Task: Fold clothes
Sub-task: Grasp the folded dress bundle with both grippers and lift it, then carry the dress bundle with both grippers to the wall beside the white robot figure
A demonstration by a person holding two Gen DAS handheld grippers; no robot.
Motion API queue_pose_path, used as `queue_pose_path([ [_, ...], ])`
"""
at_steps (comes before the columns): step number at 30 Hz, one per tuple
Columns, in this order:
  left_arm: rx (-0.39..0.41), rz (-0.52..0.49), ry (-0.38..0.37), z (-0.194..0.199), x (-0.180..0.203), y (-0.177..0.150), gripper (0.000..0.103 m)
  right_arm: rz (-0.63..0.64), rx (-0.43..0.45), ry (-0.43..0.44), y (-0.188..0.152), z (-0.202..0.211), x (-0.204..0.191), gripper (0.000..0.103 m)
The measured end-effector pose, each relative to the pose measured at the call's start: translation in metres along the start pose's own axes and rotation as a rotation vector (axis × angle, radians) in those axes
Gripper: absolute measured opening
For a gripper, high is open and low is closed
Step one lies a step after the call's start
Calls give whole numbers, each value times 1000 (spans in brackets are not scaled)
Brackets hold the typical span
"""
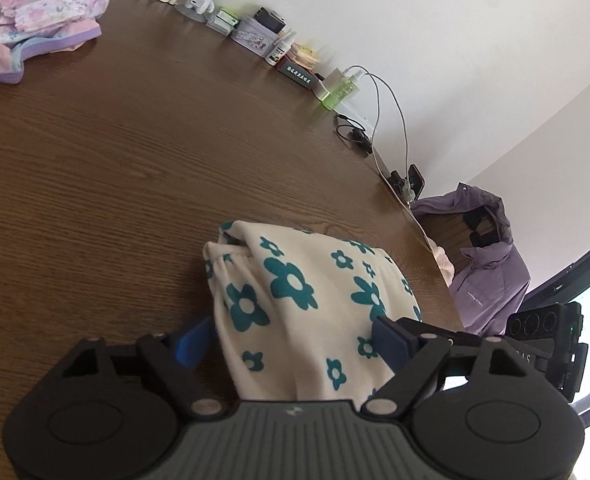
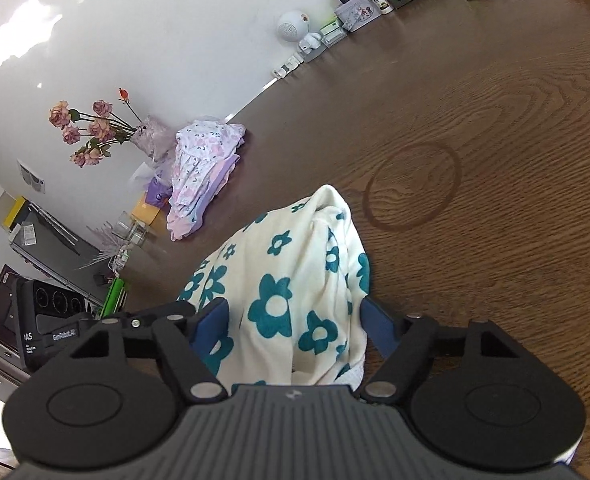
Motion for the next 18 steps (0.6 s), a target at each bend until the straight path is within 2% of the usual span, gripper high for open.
queue_pose_path([
  [2, -3, 52, -23, -3, -6, 2, 61, -30, 8, 15, 0, -1, 4, 62],
  [4, 1, 88, -41, -4, -10, 1, 58, -70, 24, 37, -2, -2, 10, 51],
  [10, 28, 105, -63, -6, -12, -4, 47, -111, 56, 60, -8, -3, 14, 34],
  [12, 41, 95, -68, -5, -11, -4, 45, -124, 77, 74, -8, -2, 14, 30],
  [18, 90, 56, -59, 7, -4, 0, 43, -116, 138, 83, -11, -4, 6, 30],
])
Point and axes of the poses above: each gripper's, at about its wrist camera, not at the fingertips, and z roughly against the way its jaws point, x to its right, y to its top, the point moved 2 cm from there along -z, roughly the way its jaws point, and after that the axes turned 8 degrees about y, right-handed, at the moved point
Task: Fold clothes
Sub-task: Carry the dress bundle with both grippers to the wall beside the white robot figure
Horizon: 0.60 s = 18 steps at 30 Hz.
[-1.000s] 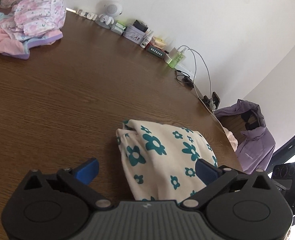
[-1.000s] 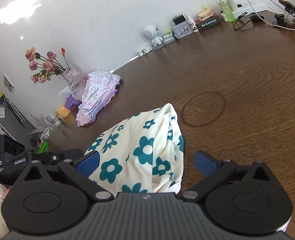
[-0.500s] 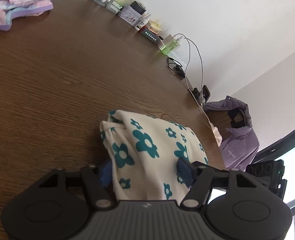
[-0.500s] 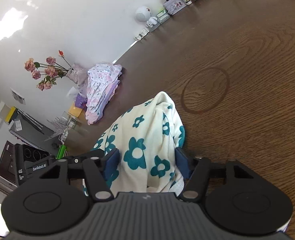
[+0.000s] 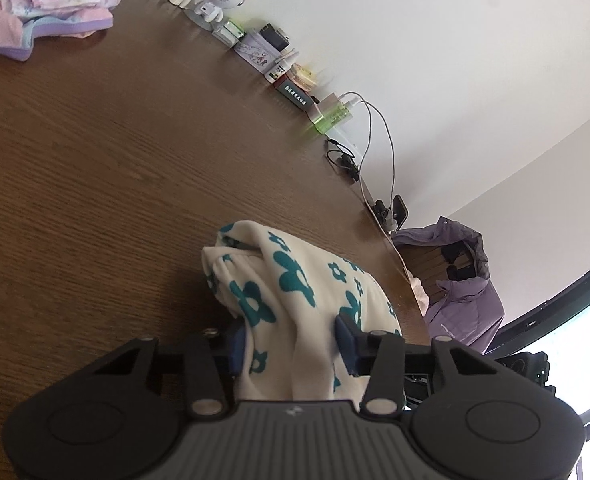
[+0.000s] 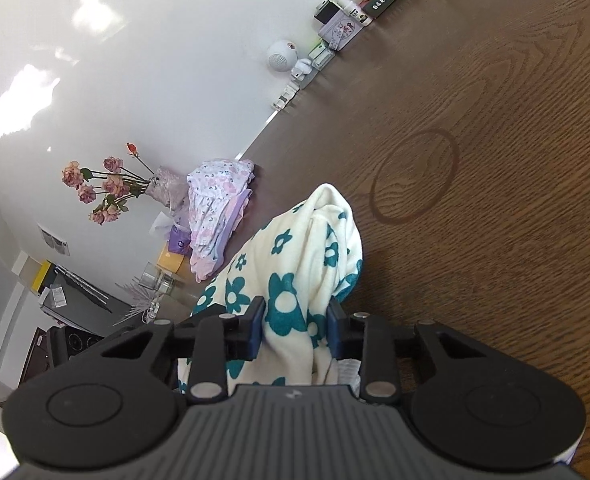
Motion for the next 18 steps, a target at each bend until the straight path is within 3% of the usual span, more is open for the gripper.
queue_pose_path([
  [9, 123, -105, -12, 40, 27, 24, 43, 107, 54, 35, 17, -2, -43, 30],
  [13, 196, -156, -17, 55, 48, 56, 43, 187, 81, 56, 41, -8, -72, 30],
  [18, 263, -198, -15, 55, 75, 114, 43, 250, 119, 76, 94, -26, -97, 30],
])
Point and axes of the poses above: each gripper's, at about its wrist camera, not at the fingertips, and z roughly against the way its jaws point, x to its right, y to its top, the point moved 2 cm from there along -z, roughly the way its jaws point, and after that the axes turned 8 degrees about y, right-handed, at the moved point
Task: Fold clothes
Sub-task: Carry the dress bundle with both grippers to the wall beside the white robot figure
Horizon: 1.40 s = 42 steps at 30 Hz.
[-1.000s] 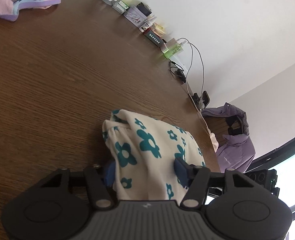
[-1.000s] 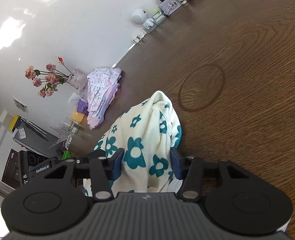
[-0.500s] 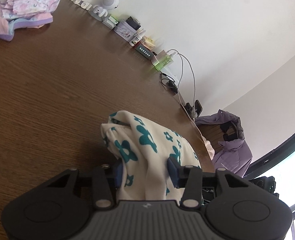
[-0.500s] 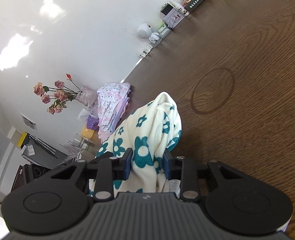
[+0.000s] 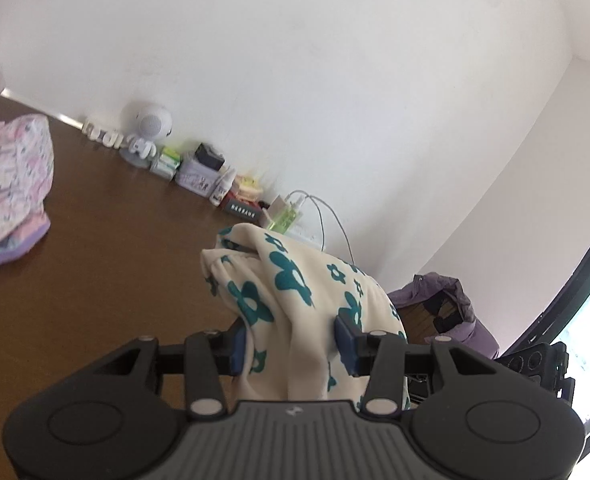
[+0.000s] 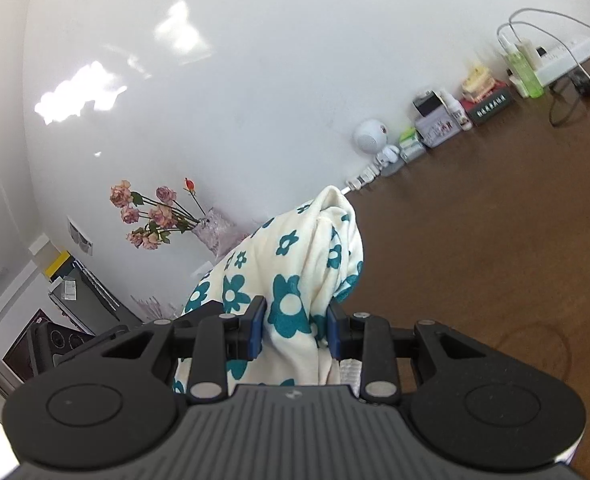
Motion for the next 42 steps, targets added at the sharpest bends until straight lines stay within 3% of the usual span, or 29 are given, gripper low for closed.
queue_pose_path([
  [5, -15, -6, 29, -50, -3, 54, 43, -4, 13, -3, 63, -35, 25, 30],
  [10, -23, -21, 107, -114, -16, 93, 43, 37, 23, -76, 116, -81, 55, 30],
  [17, -29, 38, 138, -216, -56, 129, 42, -54, 14, -92, 174, -157, 139, 30],
  [30, -95, 166, 171, -368, -138, 146, 42, -152, 11, -162, 208, -254, 271, 30],
  [42, -111, 122, 245, -410, -149, 139, 42, -164, 3, -213, 202, -283, 320, 29],
])
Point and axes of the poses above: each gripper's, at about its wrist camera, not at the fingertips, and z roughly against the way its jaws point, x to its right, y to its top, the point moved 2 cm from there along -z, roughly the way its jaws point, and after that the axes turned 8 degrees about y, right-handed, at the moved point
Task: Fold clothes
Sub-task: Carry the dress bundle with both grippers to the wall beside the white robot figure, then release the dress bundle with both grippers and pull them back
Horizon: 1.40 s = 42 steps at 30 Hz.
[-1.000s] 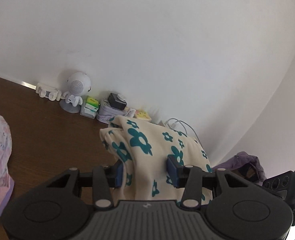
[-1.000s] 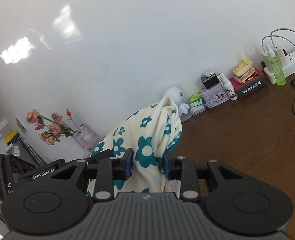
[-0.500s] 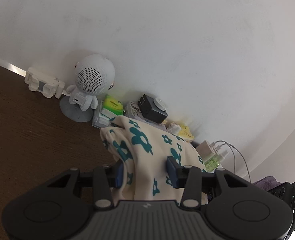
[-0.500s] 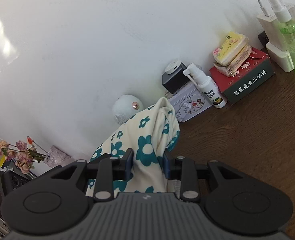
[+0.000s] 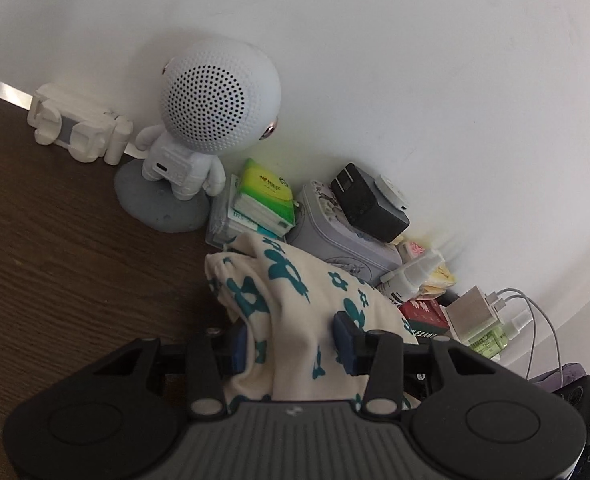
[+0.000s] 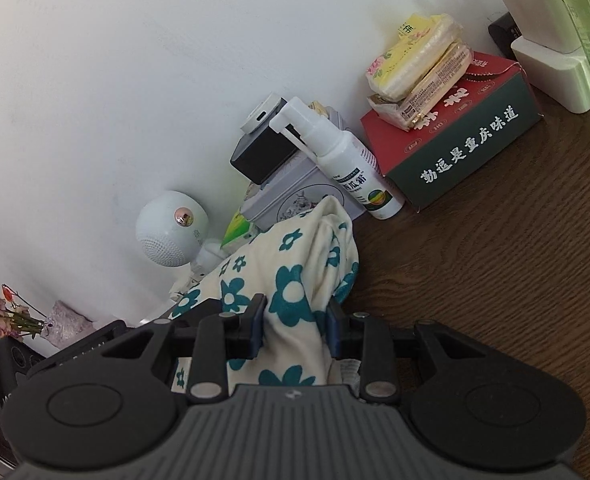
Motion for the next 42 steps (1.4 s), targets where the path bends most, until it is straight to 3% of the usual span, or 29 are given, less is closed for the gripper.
queue_pose_path([
  [3, 2, 6, 9, 0, 1, 1, 43, 12, 3, -6, 1, -3, 1, 29],
  [5, 11, 7, 34, 4, 1, 1, 56, 38, 13, -13, 1, -1, -3, 33],
  [8, 35, -6, 102, 16, 1, 2, 78, 74, 36, 18, 1, 11, -11, 59],
  [9, 51, -29, 121, 23, 2, 2, 80, 104, 43, 28, 1, 17, -16, 74],
  [12, 122, -121, 150, 50, 8, -3, 89, 230, 70, 10, -2, 37, -35, 86],
  [14, 183, -181, 182, 69, 11, -10, 101, 295, 83, -22, -6, 51, -48, 97],
  [16, 243, -247, 217, 88, 21, -21, 102, 376, 92, -39, -12, 66, -61, 103],
  [20, 331, -376, 293, 125, 44, -51, 103, 530, 104, -108, -41, 96, -87, 103],
  [25, 356, -362, 317, 167, 54, -92, 103, 665, 130, -245, -84, 128, -112, 103],
  [29, 371, -348, 354, 202, 49, -121, 103, 684, 166, -299, -113, 157, -130, 103],
  [37, 366, -349, 332, 274, 38, -172, 103, 682, 101, -359, -173, 209, -164, 103],
  [42, 353, -366, 313, 319, 38, -216, 103, 654, 70, -340, -213, 239, -182, 103],
])
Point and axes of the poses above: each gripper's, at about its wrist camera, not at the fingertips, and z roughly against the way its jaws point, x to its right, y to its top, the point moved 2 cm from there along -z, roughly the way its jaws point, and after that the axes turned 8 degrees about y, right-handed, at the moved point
